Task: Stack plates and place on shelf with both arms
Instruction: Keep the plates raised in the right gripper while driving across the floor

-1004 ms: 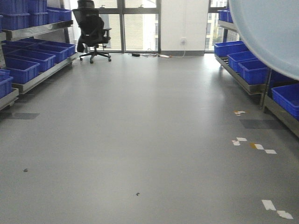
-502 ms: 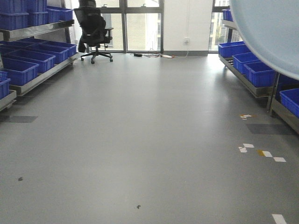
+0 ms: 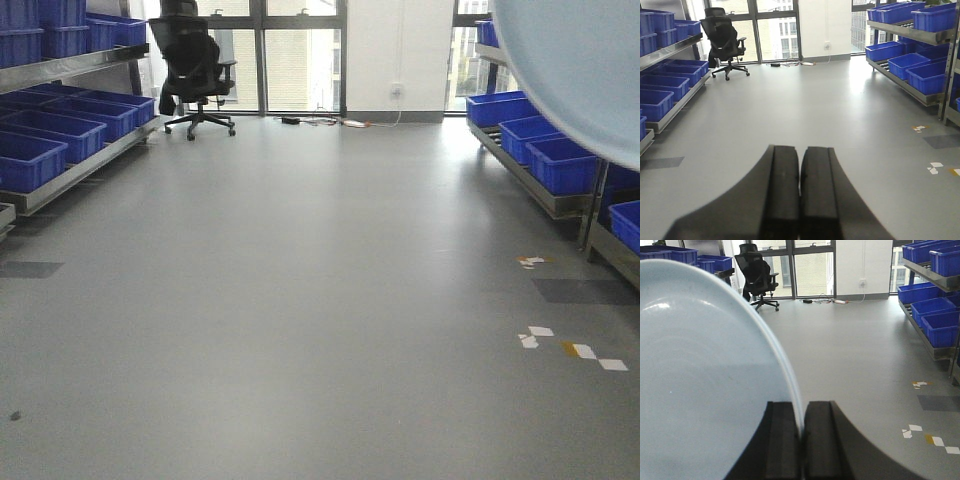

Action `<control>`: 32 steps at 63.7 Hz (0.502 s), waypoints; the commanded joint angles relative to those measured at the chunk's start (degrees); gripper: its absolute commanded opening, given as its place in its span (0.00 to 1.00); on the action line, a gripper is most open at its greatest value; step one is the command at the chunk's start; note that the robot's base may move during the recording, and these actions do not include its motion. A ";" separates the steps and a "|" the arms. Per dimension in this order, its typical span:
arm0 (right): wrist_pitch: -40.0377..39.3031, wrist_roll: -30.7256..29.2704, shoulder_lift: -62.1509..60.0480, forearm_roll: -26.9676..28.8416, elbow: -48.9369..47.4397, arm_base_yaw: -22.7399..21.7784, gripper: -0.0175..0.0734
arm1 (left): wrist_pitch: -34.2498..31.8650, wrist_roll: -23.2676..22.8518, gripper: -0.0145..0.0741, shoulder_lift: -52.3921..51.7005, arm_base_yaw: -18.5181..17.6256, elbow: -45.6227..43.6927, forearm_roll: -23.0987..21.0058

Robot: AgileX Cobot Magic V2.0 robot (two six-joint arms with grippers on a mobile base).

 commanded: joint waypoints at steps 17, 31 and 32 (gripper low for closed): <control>-5.86 0.00 0.26 -0.15 -1.86 -0.32 0.25 | -4.51 -0.59 0.25 0.51 -0.03 -1.73 -0.25; -5.86 0.00 0.26 -0.15 -1.86 -0.32 0.25 | -4.51 -0.59 0.25 0.51 -0.03 -1.73 -0.25; -5.86 0.00 0.26 -0.15 -1.86 -0.32 0.25 | -4.51 -0.59 0.25 0.51 -0.03 -1.73 -0.25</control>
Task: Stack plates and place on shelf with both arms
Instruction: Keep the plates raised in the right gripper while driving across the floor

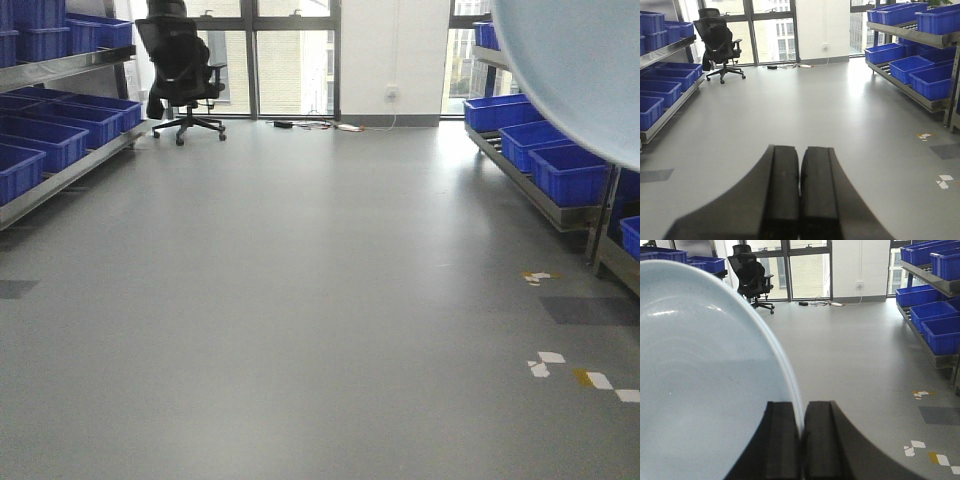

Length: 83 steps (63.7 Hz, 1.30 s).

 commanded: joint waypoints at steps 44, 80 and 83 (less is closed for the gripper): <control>-5.91 0.00 0.26 -0.15 -1.86 -0.32 0.25 | -4.51 -0.59 0.25 0.51 -0.03 -1.73 -0.25; -5.91 0.00 0.26 -0.15 -1.86 -0.32 0.25 | -4.51 -0.59 0.25 0.51 -0.03 -1.73 -0.25; -5.91 0.00 0.26 -0.15 -1.86 -0.32 0.25 | -4.51 -0.59 0.25 0.51 -0.03 -1.73 -0.25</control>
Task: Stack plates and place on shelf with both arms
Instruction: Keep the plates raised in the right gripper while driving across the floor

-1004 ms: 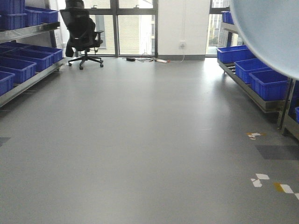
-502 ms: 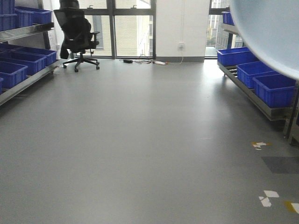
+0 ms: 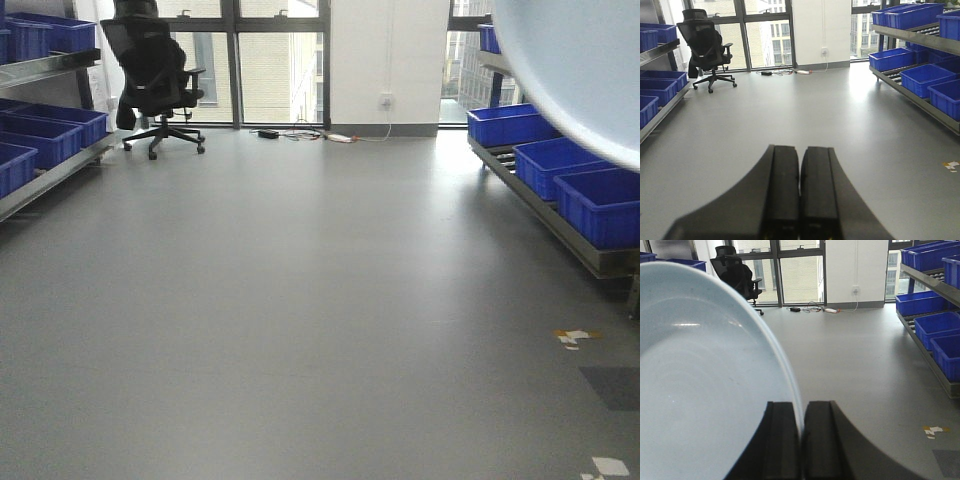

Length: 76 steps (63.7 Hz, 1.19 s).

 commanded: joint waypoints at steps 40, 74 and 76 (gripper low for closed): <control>-5.91 0.00 0.26 -0.15 -1.86 -0.32 0.25 | -4.51 -0.59 0.25 0.51 -0.03 -1.73 -0.25; -5.91 0.00 0.26 -0.15 -1.86 -0.32 0.25 | -4.51 -0.59 0.25 0.51 -0.03 -1.73 -0.25; -5.91 0.00 0.26 -0.15 -1.86 -0.32 0.25 | -4.51 -0.59 0.25 0.51 -0.03 -1.73 -0.25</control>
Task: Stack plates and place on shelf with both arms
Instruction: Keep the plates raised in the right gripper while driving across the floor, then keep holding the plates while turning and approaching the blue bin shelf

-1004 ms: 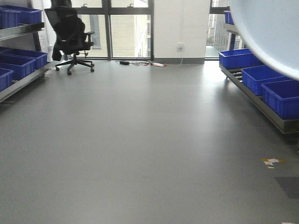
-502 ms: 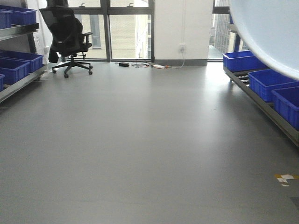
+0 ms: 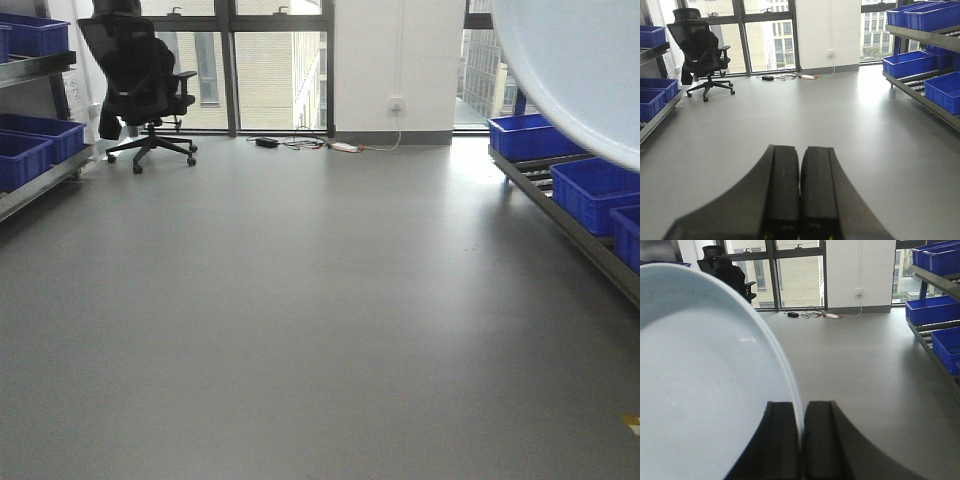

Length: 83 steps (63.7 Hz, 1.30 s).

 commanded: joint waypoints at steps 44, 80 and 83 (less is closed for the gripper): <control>-5.91 0.00 0.26 -0.15 -1.86 -0.32 0.25 | -4.51 -0.59 0.25 0.51 -0.03 -1.73 -0.25; -5.91 0.00 0.26 -0.15 -1.86 -0.32 0.25 | -4.51 -0.59 0.25 0.51 -0.03 -1.73 -0.25; -5.91 0.00 0.26 -0.15 -1.86 -0.32 0.25 | -4.51 -0.59 0.25 0.51 -0.03 -1.73 -0.25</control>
